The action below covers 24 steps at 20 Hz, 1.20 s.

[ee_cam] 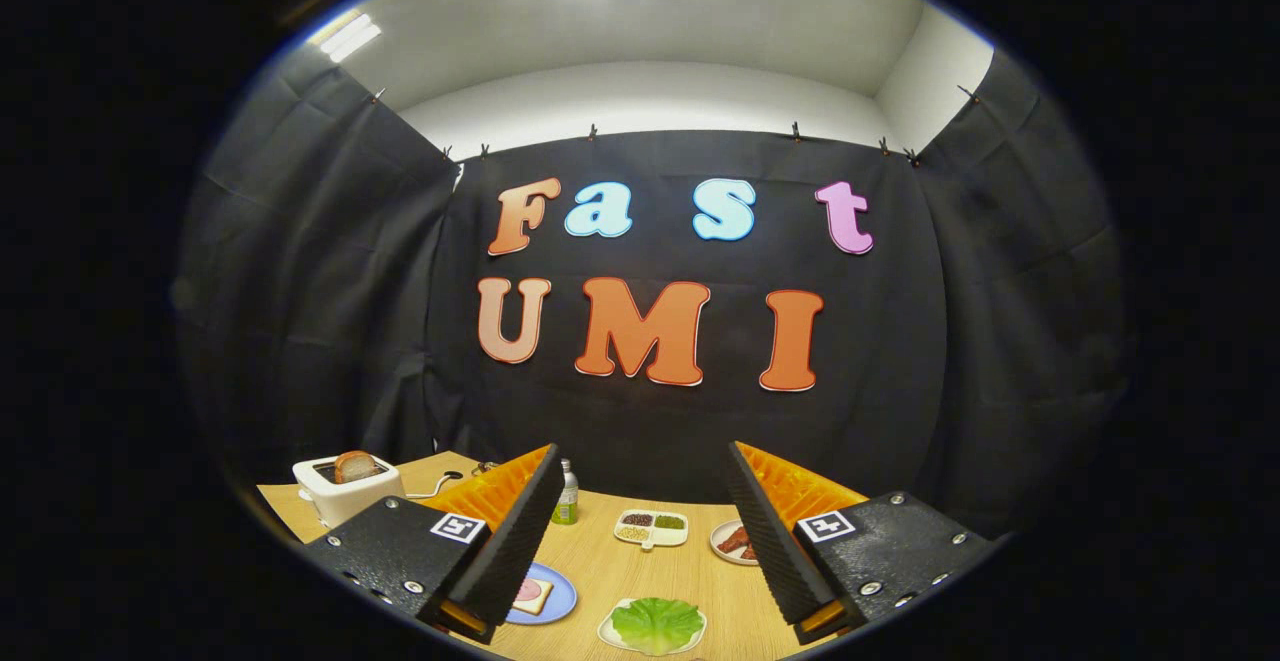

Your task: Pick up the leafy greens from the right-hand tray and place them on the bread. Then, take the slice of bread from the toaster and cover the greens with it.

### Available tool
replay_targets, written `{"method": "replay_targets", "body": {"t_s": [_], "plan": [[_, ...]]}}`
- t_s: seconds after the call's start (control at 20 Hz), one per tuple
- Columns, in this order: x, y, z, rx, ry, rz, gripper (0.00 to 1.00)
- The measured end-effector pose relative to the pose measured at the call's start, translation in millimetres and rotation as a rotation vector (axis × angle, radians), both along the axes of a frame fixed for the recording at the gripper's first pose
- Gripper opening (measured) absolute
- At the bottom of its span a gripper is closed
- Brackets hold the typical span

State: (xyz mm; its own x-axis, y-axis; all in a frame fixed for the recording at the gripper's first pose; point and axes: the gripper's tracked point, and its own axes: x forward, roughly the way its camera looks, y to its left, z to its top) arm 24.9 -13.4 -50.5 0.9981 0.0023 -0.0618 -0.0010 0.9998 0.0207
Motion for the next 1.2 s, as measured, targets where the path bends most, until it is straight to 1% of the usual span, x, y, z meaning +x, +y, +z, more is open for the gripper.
{"method": "replay_targets", "body": {"t_s": [0.15, 0.35, 0.5, 0.65, 0.95, 1.2], "plan": [[5.2, 1.2, -10.6, 0.007, 0.025, 0.022, 0.97], [12.8, 5.7, -47.0, 0.015, 0.130, 0.049, 0.97], [16.9, -4.1, -66.5, -0.016, 0.205, 0.019, 0.98], [22.1, 1.7, -86.7, -0.045, 0.266, 0.066, 0.98], [28.4, -4.3, -152.8, -0.065, 0.487, 0.114, 0.98], [26.8, 4.3, -200.8, -0.009, 0.659, 0.160, 0.98]]}}
